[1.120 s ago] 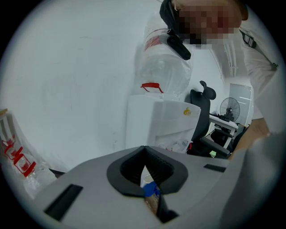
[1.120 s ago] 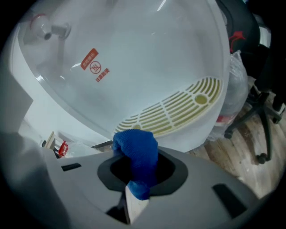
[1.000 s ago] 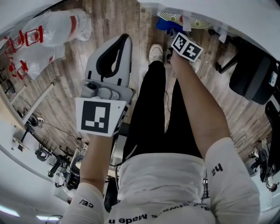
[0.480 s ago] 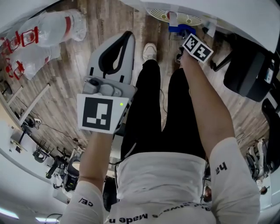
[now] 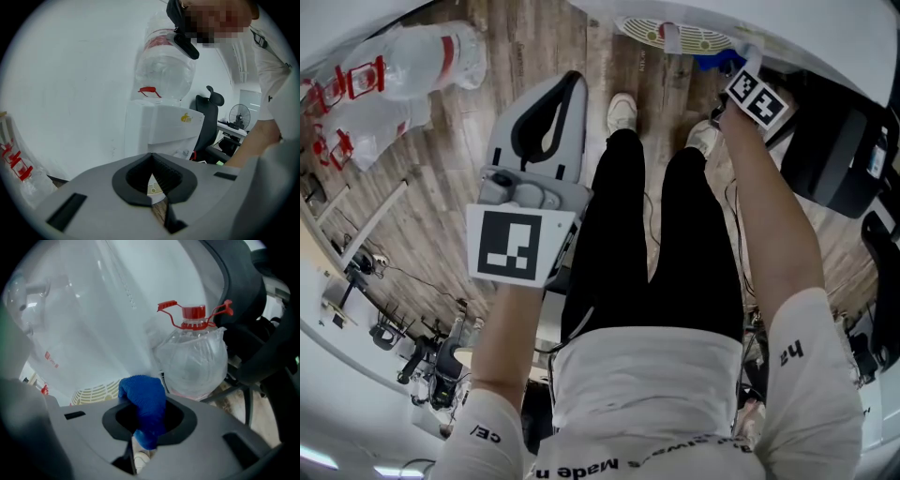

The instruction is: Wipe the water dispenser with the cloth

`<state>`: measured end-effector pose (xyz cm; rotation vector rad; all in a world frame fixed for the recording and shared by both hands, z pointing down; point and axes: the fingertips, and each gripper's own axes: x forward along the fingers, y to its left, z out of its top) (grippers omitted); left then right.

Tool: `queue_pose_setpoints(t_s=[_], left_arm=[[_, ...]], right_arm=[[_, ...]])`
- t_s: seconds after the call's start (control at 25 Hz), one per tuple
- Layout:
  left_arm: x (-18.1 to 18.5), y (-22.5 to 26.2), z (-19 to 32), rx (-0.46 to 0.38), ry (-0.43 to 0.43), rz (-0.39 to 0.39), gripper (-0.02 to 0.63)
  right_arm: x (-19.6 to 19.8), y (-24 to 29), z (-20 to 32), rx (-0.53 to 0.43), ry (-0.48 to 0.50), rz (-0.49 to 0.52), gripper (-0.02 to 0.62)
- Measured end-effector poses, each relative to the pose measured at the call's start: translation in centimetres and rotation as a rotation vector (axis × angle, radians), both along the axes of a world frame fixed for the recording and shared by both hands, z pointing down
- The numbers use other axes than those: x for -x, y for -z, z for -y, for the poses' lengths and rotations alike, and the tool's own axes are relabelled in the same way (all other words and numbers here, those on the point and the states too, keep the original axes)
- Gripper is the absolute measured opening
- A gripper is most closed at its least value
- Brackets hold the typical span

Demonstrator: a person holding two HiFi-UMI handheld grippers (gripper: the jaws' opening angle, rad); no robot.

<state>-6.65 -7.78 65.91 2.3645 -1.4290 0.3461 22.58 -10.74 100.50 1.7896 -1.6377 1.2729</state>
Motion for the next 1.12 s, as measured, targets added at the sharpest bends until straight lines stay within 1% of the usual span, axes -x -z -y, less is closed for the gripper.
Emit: queue_pose_setpoints(t_s=[0.08, 0.16, 0.32, 0.44, 0.6, 0.76, 0.88, 1.0, 1.12], left_arm=[[0.1, -0.1, -0.2, 0.003, -0.005, 0.004, 0.018], [0.2, -0.1, -0.4, 0.002, -0.004, 0.005, 0.018], [0.1, 0.9, -0.5, -0.016, -0.007, -0.001, 0.018], [-0.1, 2.2, -1.0, -0.032, -0.018, -0.001, 0.018], [-1.0, 4.5, -1.7, -0.049, -0.034, -0.007, 0.018], [-2.7, 8.2, -2.0, -0.086, -0.050, -0.027, 0.018], [-3.5, 11.4, -2.1, -0.098, -0.051, -0.046, 0.018], [-4.1, 14.6, -2.7, -0.101, -0.049, -0.065, 0.018], [-4.6, 18.0, -3.0, -0.107, -0.051, -0.070, 0.018]], right_arm=[[-0.5, -0.4, -0.2, 0.040, -0.007, 0.013, 0.074], [-0.6, -0.2, -0.2, 0.043, 0.016, 0.008, 0.074], [-0.4, 1.9, 0.7, -0.016, 0.096, -0.054, 0.077], [-0.4, 5.1, 0.4, -0.069, 0.165, -0.089, 0.077], [-1.2, 12.3, -0.7, -0.190, 0.189, -0.083, 0.078], [-0.9, 20.9, -3.1, -0.315, 0.297, -0.103, 0.078], [0.1, 28.8, -4.9, -0.392, 0.368, -0.125, 0.078], [1.4, 35.5, -6.8, -0.443, 0.436, -0.111, 0.078], [2.8, 42.4, -7.5, -0.501, 0.474, -0.092, 0.078]])
